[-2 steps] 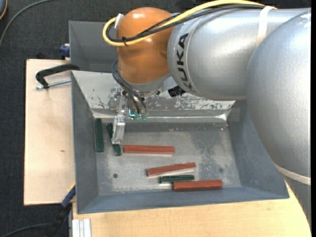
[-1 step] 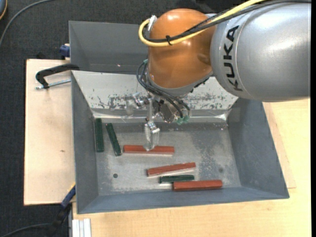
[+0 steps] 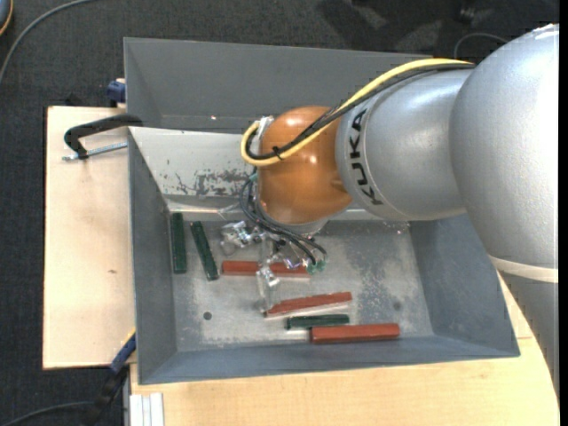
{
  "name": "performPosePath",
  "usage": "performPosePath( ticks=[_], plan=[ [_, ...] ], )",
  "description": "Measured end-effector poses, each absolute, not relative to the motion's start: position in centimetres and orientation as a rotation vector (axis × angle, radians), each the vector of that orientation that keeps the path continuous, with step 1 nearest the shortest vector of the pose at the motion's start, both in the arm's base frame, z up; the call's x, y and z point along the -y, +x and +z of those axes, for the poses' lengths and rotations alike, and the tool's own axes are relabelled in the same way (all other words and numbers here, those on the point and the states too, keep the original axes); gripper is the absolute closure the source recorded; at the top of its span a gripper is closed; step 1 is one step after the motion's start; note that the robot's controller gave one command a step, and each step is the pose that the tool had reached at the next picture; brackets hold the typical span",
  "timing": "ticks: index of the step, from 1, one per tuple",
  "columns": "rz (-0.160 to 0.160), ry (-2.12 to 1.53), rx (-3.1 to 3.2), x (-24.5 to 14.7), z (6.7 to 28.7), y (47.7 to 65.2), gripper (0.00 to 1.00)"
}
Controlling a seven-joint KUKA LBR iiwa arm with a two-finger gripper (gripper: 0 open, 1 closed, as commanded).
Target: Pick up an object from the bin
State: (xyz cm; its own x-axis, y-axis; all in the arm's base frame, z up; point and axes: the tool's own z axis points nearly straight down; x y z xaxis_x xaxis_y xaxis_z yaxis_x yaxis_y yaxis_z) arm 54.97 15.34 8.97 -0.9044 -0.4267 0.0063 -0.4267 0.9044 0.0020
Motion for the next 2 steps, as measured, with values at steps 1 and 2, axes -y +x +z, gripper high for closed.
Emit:
performPosePath(
  ticks=[1, 2],
  plan=[
    [-0.002, 0.688, 3.073, -13.52, 7.0, 58.69, 0.0],
    [-0.004, 0.69, 3.07, -13.65, 7.11, 58.57, 1.0]
  ],
)
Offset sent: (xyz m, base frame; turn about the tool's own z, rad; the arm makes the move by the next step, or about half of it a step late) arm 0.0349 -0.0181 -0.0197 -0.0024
